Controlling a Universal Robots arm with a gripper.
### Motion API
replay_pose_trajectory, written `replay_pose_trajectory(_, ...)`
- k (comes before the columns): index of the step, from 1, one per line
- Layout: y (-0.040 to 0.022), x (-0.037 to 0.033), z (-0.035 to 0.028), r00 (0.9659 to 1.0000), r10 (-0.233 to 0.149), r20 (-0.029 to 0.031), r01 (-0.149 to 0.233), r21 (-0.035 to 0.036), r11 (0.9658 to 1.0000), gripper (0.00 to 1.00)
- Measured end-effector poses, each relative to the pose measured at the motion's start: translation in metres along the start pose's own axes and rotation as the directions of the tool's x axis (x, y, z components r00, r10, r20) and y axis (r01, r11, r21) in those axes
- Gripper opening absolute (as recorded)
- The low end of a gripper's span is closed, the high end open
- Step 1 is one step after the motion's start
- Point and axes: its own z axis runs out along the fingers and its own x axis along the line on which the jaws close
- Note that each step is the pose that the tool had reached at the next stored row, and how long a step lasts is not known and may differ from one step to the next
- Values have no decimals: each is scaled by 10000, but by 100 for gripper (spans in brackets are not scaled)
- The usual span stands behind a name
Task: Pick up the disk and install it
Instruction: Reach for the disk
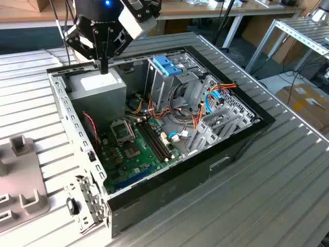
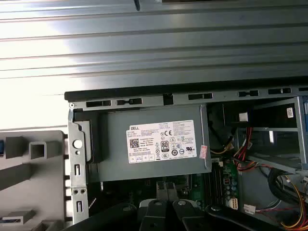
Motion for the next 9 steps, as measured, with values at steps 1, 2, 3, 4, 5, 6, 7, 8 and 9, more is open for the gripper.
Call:
replay_pose_trajectory(1, 0, 0, 0, 10000, 0, 0, 0, 0, 10000, 11)
replay_pose_trajectory(2, 0, 0, 0, 10000, 0, 0, 0, 0, 10000, 11)
replay_pose_trajectory(3, 0, 0, 0, 10000, 0, 0, 0, 0, 10000, 11)
replay_pose_trajectory(4, 0, 0, 0, 10000, 0, 0, 0, 0, 10000, 11)
replay_pose_trajectory(5, 0, 0, 0, 10000, 0, 0, 0, 0, 10000, 11)
replay_pose_trajectory(6, 0, 0, 0, 10000, 0, 0, 0, 0, 10000, 11)
replay_pose_trajectory(7, 0, 0, 0, 10000, 0, 0, 0, 0, 10000, 11)
replay_pose_trajectory(8, 0, 0, 0, 10000, 0, 0, 0, 0, 10000, 11)
replay_pose_trajectory(9, 0, 0, 0, 10000, 0, 0, 0, 0, 10000, 11)
